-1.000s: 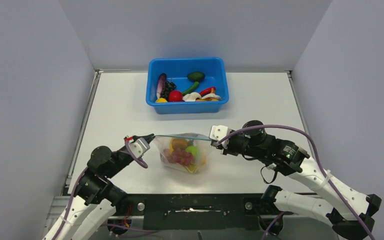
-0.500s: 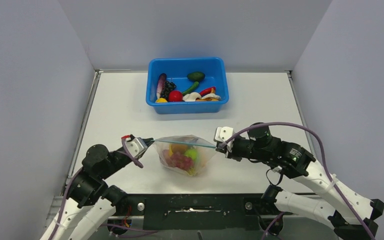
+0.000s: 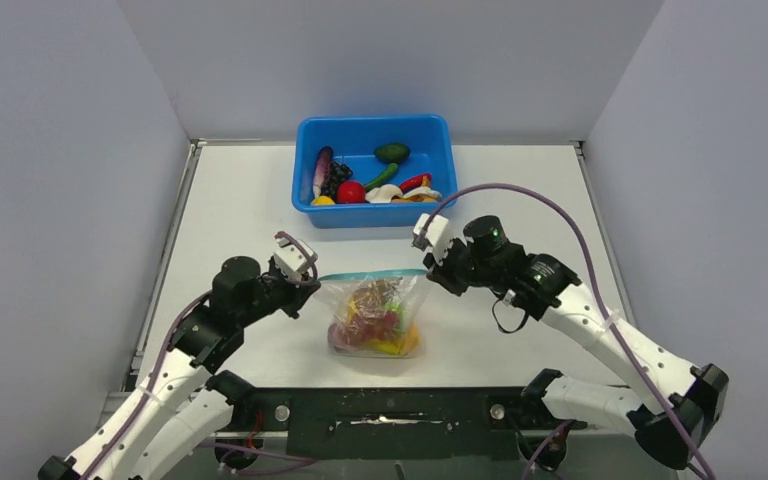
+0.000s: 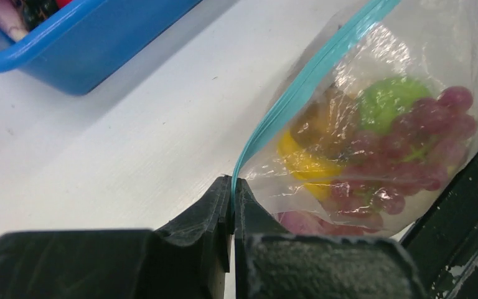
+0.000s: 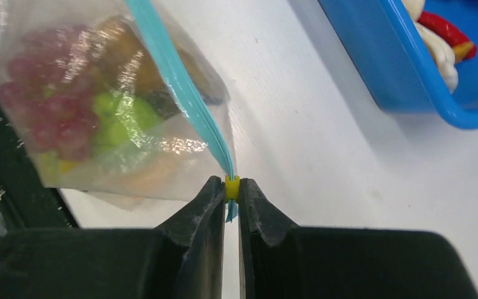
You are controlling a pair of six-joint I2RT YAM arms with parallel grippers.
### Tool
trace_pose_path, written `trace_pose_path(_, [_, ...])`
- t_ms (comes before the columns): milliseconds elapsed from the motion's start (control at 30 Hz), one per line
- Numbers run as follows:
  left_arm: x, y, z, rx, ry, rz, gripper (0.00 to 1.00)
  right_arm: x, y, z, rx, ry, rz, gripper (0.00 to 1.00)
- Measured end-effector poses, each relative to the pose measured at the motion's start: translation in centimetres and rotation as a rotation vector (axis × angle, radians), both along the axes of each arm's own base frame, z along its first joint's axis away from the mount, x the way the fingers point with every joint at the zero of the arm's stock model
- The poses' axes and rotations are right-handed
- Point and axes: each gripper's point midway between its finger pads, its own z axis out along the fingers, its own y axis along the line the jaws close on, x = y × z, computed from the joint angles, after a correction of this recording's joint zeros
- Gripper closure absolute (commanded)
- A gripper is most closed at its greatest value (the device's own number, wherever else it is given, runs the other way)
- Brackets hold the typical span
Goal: Place the food in the zip-top bag and seal the zipper
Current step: Place the zipper food storage bag at the center of the board.
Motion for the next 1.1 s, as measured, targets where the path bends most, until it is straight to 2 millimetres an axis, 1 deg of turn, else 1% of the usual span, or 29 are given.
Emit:
trace_pose_path(67, [0.9,0.1,-1.0,0.013,0.042,0.044,1.0,2.4,-0.6,-1.4,-0.005,0.033,-0.077,0.94])
trace_pose_path(133, [1.9,-0.1,-1.5,0.01,0.06,0.078,1.0,4.2,-1.1,-1.8,0.025,0.048,-0.131,0.91])
trace_pose_path(233, [3.2,-0.5,-2.2,0.015,0.092,0.107,1.0,6.2,-1.2,-1.5,0.087,0.041,-0.168,0.89])
trace_pose_path(333, [4.4,-0.7,-2.5,0.025,0.105,0.134,1.0,7.4,-1.1,-1.4,0.125,0.037,-0.183,0.79])
trace_pose_path(367, [4.9,-0.7,-2.6,0.029,0.101,0.147,0.98,7.8,-1.0,-1.3,0.136,0.035,-0.191,0.74])
trace_pose_path(400, [5.3,-0.5,-2.8,0.035,0.1,0.162,0.91,8.2,-0.9,-1.3,0.144,0.033,-0.2,0.68])
trace_pose_path(433, [5.7,-0.3,-3.0,0.044,0.1,0.179,0.85,8.7,-0.9,-1.3,0.152,0.026,-0.209,0.59])
trace_pose_path(500, [6.5,0.1,-3.5,0.065,0.1,0.215,0.71,9.3,-0.8,-1.1,0.171,0.024,-0.231,0.46])
trace_pose_path(633, [7.9,0.8,-3.6,0.079,0.093,0.294,0.6,10.1,-1.0,-1.0,0.204,0.015,-0.282,0.21])
trace_pose_path(733, [8.6,1.4,-3.0,0.075,0.069,0.343,0.49,10.2,-1.3,-1.1,0.228,0.023,-0.321,0.07])
trace_pose_path(767, [8.8,1.6,-2.7,0.071,0.059,0.364,0.43,10.0,-1.5,-1.1,0.24,0.028,-0.339,0.02])
trace_pose_path(800, [8.9,1.9,-2.4,0.064,0.05,0.387,0.36,9.8,-1.6,-1.0,0.253,0.032,-0.353,0.01])
trace_pose_path(833, [9.0,2.2,-2.0,0.056,0.041,0.409,0.32,9.7,-1.8,-0.7,0.269,0.035,-0.373,0.02])
trace_pose_path(900, [9.1,2.9,-1.1,0.033,0.018,0.456,0.3,9.4,-2.2,0.3,0.314,0.032,-0.419,0.02])
trace_pose_path(1000, [9.0,3.7,0.8,-0.02,-0.013,0.514,0.29,9.3,-3.1,2.4,0.398,0.019,-0.507,0.02])
trace_pose_path(1100, [8.8,3.9,2.9,-0.076,-0.03,0.534,0.29,9.2,-4.1,4.0,0.475,0.017,-0.607,0.02])
